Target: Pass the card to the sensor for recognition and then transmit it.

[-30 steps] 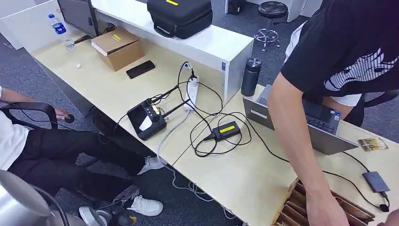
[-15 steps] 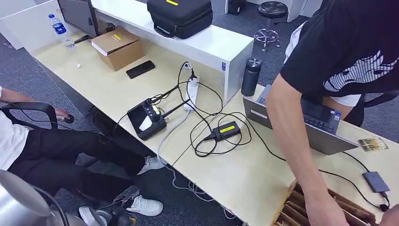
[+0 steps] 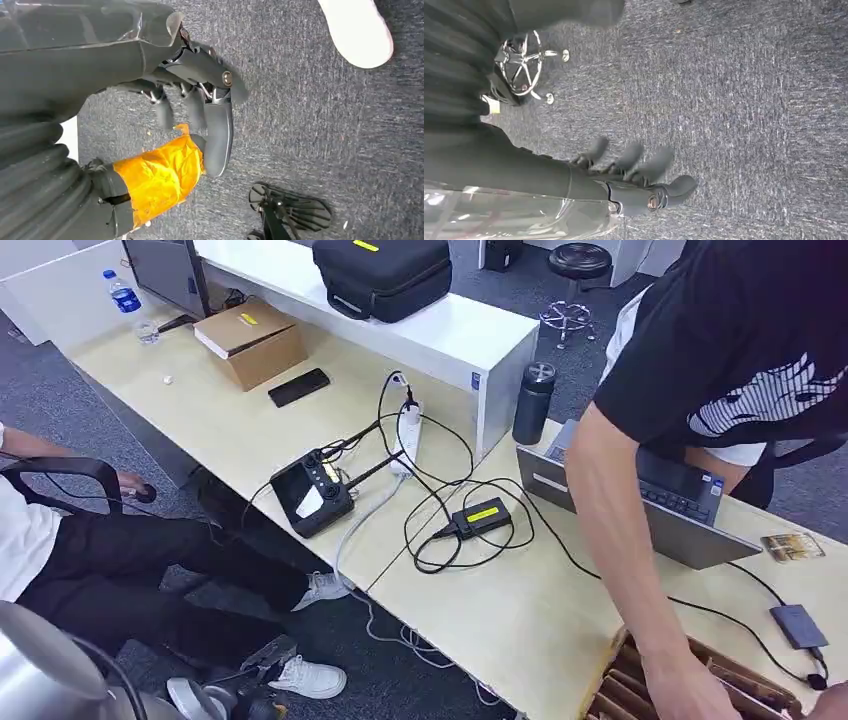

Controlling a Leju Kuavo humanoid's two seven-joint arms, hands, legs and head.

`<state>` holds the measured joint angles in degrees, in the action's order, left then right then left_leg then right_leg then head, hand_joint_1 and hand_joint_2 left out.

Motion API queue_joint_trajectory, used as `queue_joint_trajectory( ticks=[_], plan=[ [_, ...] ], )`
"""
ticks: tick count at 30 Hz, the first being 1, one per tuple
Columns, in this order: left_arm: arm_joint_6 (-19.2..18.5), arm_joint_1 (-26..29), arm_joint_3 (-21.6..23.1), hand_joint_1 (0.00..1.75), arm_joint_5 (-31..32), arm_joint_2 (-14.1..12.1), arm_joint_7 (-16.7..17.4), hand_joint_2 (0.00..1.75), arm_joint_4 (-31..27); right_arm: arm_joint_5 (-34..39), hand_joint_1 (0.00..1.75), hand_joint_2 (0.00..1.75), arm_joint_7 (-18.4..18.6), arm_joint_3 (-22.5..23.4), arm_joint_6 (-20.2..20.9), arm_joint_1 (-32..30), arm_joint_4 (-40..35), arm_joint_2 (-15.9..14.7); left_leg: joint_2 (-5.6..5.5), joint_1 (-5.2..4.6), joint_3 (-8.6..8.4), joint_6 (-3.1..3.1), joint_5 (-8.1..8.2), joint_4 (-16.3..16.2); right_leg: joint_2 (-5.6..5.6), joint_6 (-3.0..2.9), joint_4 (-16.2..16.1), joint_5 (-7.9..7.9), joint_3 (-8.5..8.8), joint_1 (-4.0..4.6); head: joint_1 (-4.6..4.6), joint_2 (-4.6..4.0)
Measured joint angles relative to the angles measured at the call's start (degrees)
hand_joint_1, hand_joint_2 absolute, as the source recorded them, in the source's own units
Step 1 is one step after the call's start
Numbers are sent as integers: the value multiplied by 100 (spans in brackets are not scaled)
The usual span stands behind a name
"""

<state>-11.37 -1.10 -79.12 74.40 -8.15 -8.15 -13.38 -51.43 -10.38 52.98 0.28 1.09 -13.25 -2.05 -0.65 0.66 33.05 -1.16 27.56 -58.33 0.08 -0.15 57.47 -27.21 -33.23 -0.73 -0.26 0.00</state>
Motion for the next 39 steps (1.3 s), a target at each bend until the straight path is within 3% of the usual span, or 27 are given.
queue_joint_trajectory(
  ticks=[18, 19, 20, 21, 22, 23, 24, 25, 27, 28, 29, 30, 32, 33, 34, 35, 39],
  plan=[
    [92, 32, 492, 0, 584, -94, 35, 175, 0, -404, 0, 175, 216, 44, 68, 24, 0, 0, 0, 0, 0, 0, 0, 0, 0, 0, 0, 0, 0, 0, 0, 0],
    [92, 33, 503, 117, 584, -94, 35, 175, 0, -406, 0, 175, 216, 44, 68, 24, 0, 0, 0, 0, 0, 0, 0, 0, 0, 0, 0, 0, 0, 0, 0, 0],
    [92, 33, 516, 175, 586, -96, 35, 175, 0, -415, 0, 175, 216, 44, 68, 24, 0, 0, 0, 0, 0, 0, 0, 0, 0, 0, 0, 0, 0, 0, 0, 0],
    [90, 34, 536, 175, 606, -96, 35, 175, 0, -426, 0, 175, 219, 44, 70, 24, 0, 0, 0, 0, 0, 0, 0, 0, 0, 0, 0, 0, 0, 0, 0, 0],
    [72, 35, 551, 175, 619, -105, 37, 175, 0, -448, 16, 175, 225, 44, 94, 25, 0, 0, 0, 0, 0, 0, 0, 0, 0, 0, 0, 0, 0, 0, 0, 0],
    [50, 36, 555, 175, 619, -109, 37, 175, 0, -485, 63, 175, 227, 44, 151, 24, 2, 0, 0, 0, 0, 0, 0, 0, 0, 0, 0, 0, 0, 0, 0, 0],
    [37, 37, 555, 175, 623, -114, 37, 175, 0, -544, 126, 175, 227, 44, 193, 24, 2, 0, 0, 0, 0, 0, 0, 0, 0, 0, 0, 0, 0, 0, 0, 0],
    [26, 38, 557, 175, 636, -118, 37, 175, 0, -592, 140, 175, 227, 44, 247, 24, 4, 0, 0, 0, -1, 0, 0, 0, 0, 0, 0, 0, 0, 0, 0, 0],
    [9, 40, 566, 175, 660, -133, 37, 175, 0, -658, 133, 175, 227, 42, 289, 24, 15, 2, 0, 0, -1, 0, 0, 0, 0, 0, 0, 0, 0, 0, 0, 0],
    [7, 41, 572, 175, 673, -138, 37, 175, 0, -660, 72, 175, 227, 42, 312, 24, 20, 2, 0, 0, -1, 0, 0, 0, 0, 0, 0, 0, 0, 0, -2, 0],
    [7, 42, 581, 175, 686, -142, 37, 175, 0, -662, 24, 175, 229, 42, 319, 25, 24, 4, 0, 0, -1, 0, 0, 0, 0, 0, 0, 0, 0, 0, 0, 0],
    [9, 41, 586, 175, 697, -142, 39, 175, 0, -667, 24, 175, 243, 42, 328, 26, 26, 9, 0, 0, -1, 0, 0, 0, 0, 0, 0, 0, 0, 0, -2, 0],
    [13, 42, 588, 175, 721, -142, 72, 175, 0, -726, 0, 175, 243, 42, 332, 26, 31, 17, 0, 0, -1, 0, 0, 0, 0, 0, 0, 0, 0, 0, -2, 0],
    [15, 42, 590, 166, 728, -142, 72, 175, 0, -741, 0, 175, 245, 42, 332, 26, 31, 17, 0, 0, -1, 0, 0, 0, 0, 0, 0, 0, 0, 0, 0, 0],
    [15, 42, 590, 17, 734, -142, 72, 175, 0, -743, 0, 175, 245, 42, 332, 26, 31, 20, 0, 0, -2, 0, 0, 0, 0, 0, 0, 0, 1, 0, 0, 0],
    [15, 42, 590, 0, 737, -142, 77, 175, 0, -750, 0, 175, 245, 42, 332, 28, 31, 20, 0, 0, -1, 0, 0, 0, 0, 0, 0, 0, 1, 0, 0, 0],
    [33, 42, 590, 0, 776, -144, 105, 175, 0, -771, 0, 175, 269, 42, 332, 30, 33, 24, 0, 0, -1, 0, 0, 0, 0, 0, 0, 0, 1, 0, 0, 0]
  ],
)
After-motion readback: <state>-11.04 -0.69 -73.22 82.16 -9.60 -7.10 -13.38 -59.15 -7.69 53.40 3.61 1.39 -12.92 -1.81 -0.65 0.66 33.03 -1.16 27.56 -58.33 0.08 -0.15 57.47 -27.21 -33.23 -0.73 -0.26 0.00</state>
